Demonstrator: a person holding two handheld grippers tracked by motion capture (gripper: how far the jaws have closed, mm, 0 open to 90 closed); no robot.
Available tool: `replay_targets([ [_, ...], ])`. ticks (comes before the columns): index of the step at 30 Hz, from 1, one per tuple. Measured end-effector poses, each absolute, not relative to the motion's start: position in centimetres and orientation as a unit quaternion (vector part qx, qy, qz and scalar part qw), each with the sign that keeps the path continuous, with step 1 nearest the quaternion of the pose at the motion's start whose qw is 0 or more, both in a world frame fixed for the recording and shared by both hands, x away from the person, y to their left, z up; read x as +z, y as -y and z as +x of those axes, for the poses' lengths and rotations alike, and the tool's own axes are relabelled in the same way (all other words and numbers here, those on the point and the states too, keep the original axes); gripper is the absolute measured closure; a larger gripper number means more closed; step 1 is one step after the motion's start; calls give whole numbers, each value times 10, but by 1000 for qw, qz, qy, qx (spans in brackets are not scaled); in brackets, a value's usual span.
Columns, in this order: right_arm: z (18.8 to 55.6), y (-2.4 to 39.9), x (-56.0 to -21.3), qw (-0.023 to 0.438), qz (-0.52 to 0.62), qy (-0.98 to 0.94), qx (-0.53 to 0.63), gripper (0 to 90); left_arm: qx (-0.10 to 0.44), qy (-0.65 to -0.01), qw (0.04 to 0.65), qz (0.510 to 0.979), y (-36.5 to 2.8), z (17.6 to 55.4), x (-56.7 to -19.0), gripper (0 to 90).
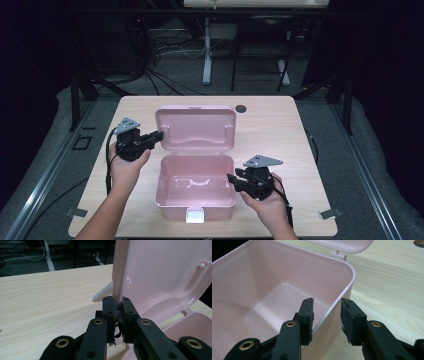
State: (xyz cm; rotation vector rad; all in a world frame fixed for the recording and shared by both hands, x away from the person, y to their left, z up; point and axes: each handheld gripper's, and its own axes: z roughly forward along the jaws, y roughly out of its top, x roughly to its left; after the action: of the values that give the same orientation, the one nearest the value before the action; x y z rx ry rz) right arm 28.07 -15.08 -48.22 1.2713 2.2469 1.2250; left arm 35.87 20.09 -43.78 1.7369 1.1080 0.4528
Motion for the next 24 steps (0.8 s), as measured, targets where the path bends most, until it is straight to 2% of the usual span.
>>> replay_targets([
  [24,281,151,-483,141,440,-778,425,631,162,-478,479,718,-201,372,-436,847],
])
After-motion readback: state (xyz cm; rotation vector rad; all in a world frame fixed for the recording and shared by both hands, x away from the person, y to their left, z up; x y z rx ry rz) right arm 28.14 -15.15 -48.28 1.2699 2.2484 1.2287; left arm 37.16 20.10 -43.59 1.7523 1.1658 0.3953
